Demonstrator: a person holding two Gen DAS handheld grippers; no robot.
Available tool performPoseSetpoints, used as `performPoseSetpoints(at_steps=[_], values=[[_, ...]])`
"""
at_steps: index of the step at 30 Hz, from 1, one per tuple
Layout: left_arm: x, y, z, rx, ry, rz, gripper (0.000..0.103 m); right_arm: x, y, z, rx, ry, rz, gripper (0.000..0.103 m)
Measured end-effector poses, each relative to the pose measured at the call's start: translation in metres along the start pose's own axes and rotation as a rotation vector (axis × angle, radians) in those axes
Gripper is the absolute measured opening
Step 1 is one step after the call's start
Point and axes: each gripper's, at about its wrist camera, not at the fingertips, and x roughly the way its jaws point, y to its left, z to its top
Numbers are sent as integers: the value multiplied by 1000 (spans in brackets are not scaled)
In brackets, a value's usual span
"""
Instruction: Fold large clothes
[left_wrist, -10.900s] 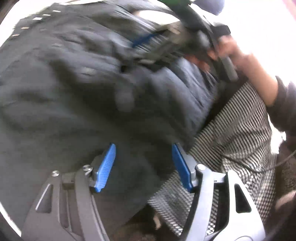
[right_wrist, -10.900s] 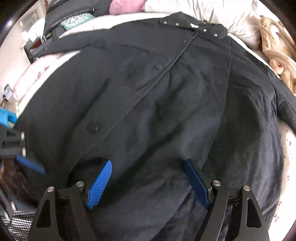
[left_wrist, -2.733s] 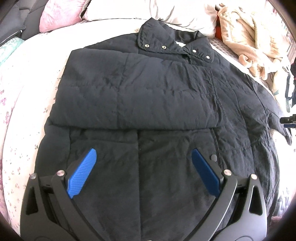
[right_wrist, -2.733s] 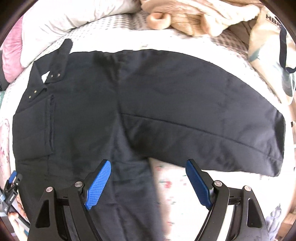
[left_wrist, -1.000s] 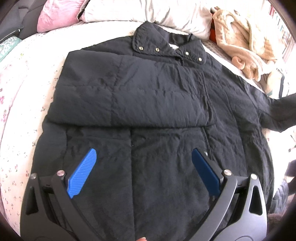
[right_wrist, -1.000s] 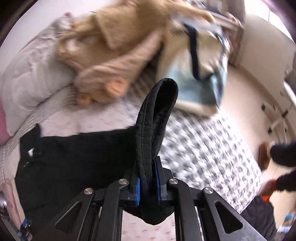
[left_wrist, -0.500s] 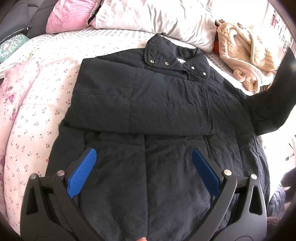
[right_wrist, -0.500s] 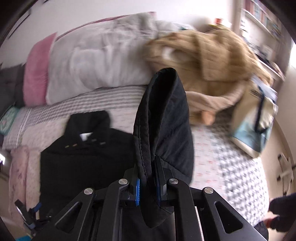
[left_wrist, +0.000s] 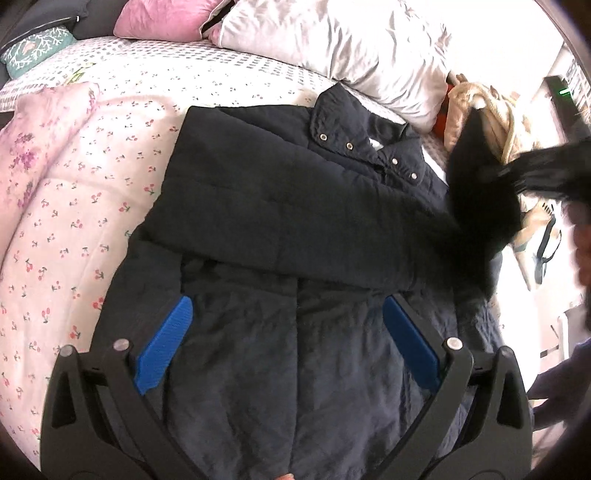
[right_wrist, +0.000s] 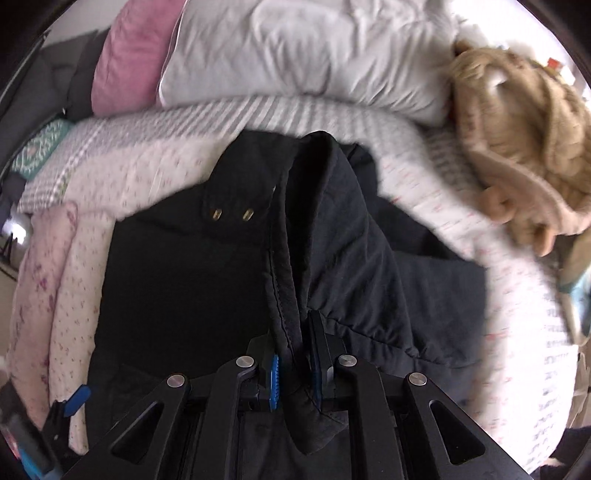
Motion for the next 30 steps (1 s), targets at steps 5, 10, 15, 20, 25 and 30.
performPoseSetpoints(at_steps=[5, 10, 15, 20, 25, 30], values=[[1, 4, 3, -18, -2, -8, 103, 54, 14, -11, 48, 71, 108, 21], [6, 7, 3, -38, 17, -60, 103, 80, 18, -23, 74, 229, 325, 71], [16, -6, -1, 13, 22, -88, 103, 41, -8, -31, 68, 115, 342, 72], [37, -30, -2, 34, 23, -172, 101, 11, -84, -86, 143, -32, 227, 73], [86, -67, 6, 26, 74, -244, 84, 13, -151, -163, 179, -125, 124, 73], [118, -85, 9, 17, 100, -215, 23, 30, -187, -196, 211, -179, 79, 73]])
